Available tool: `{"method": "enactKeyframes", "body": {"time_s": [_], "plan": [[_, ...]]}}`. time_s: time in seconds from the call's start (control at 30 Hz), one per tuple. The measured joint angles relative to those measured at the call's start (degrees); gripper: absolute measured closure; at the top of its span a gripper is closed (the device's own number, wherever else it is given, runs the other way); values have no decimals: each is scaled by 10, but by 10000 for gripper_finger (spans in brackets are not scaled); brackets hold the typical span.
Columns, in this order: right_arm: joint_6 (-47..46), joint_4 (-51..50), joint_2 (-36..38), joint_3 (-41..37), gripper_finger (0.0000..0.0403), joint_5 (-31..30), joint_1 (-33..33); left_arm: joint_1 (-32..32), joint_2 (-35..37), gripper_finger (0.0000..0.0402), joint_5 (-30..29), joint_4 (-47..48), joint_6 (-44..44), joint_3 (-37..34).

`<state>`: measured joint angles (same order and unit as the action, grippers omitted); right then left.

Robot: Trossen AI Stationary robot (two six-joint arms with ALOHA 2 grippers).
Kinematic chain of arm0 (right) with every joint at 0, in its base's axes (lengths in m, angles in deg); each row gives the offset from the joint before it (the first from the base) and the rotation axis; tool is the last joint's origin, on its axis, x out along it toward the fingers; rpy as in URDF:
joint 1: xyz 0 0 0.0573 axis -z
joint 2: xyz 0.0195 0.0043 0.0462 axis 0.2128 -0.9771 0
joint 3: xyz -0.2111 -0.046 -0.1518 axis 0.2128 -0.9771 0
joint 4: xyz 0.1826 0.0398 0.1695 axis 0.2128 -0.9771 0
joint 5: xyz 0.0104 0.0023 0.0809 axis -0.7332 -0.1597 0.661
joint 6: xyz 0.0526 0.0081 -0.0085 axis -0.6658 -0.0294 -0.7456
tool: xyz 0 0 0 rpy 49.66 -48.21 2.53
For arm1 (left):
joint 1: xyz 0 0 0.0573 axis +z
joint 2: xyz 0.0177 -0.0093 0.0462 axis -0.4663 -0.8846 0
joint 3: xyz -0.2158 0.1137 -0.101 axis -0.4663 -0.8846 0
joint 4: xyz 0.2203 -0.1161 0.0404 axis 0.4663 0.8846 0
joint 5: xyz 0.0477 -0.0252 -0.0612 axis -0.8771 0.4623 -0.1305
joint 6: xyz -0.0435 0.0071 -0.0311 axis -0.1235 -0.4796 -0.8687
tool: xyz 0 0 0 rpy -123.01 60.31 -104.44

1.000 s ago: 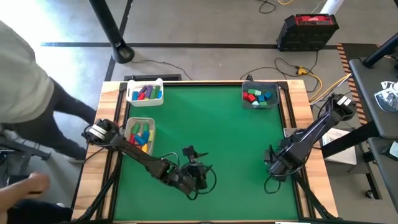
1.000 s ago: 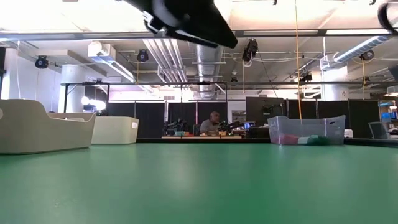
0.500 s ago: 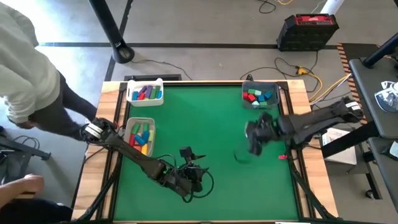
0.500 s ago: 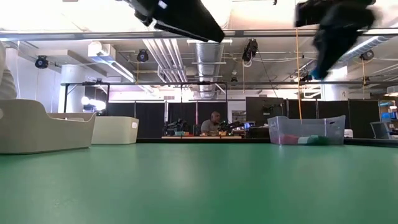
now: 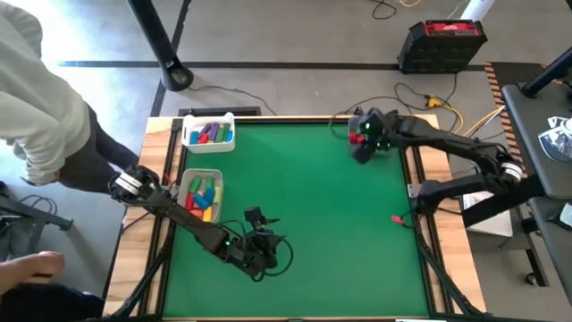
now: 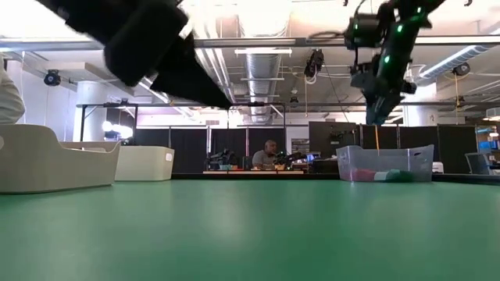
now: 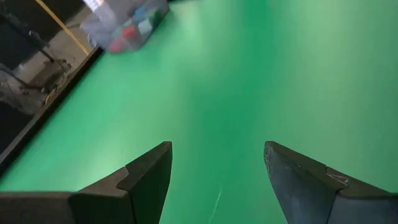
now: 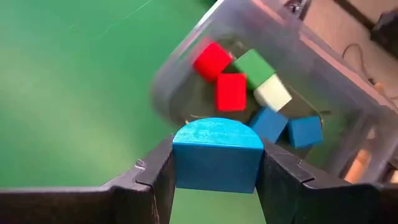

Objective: Sort blocks by size
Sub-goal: Put the blue half circle block into the black bin

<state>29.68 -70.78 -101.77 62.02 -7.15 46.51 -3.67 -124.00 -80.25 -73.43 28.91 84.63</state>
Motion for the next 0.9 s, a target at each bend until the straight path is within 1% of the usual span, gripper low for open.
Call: {"method": "enactKeyframes", "body": {"time_s": [0.17,0.3,0.53,0.67,0.7,0.77,0.9], "plan": [[20,79,-37,-23,239,48,103,-5,14,162,0,-2,-38,-34],[23,133,-96,-28,239,95,159,-11,26,162,0,-6,-64,-48],[23,203,-207,-28,239,123,199,-10,25,162,0,-21,-104,-49],[30,214,-246,-28,239,124,210,-8,25,162,1,-52,-144,-49],[30,216,-251,-27,236,124,213,-8,25,162,8,-61,-150,-49],[38,215,-255,-27,216,123,213,-7,25,162,23,-84,-156,-49],[59,211,-246,-28,154,120,213,-5,45,162,30,-108,-146,-48]]}}
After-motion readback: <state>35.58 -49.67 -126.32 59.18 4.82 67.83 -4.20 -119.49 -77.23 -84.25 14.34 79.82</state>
